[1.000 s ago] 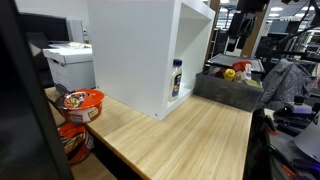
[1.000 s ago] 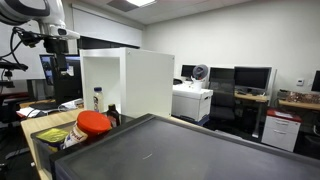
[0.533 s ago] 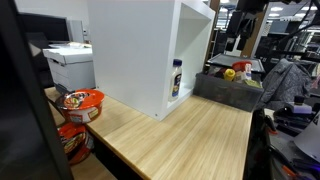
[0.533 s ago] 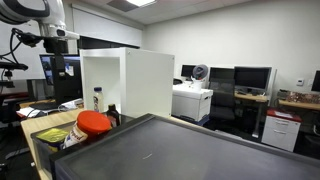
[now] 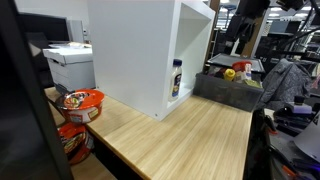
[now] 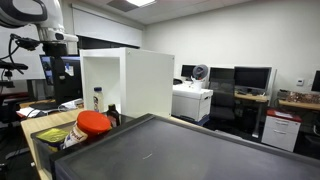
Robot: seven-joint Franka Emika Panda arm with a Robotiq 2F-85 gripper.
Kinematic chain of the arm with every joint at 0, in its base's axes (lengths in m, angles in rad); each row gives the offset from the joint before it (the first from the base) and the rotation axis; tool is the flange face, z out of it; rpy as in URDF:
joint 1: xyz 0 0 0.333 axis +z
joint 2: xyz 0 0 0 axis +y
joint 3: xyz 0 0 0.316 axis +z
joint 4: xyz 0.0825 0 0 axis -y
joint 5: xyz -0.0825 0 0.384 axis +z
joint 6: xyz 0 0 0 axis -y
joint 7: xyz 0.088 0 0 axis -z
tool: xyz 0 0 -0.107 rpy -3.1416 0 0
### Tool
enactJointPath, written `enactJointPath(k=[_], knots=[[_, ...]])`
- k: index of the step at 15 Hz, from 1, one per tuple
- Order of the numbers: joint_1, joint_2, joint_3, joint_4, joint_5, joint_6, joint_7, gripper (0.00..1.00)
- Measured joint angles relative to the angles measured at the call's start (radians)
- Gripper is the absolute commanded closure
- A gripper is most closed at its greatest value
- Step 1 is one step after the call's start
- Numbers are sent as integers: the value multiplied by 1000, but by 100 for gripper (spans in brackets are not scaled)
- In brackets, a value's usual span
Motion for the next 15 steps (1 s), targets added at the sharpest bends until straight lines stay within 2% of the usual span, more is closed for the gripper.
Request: enactJointPath(k=[8, 15], knots=[[-26, -42, -10, -66, -27, 48, -4, 0], [-86, -59, -69, -84, -96, 48, -70, 0]])
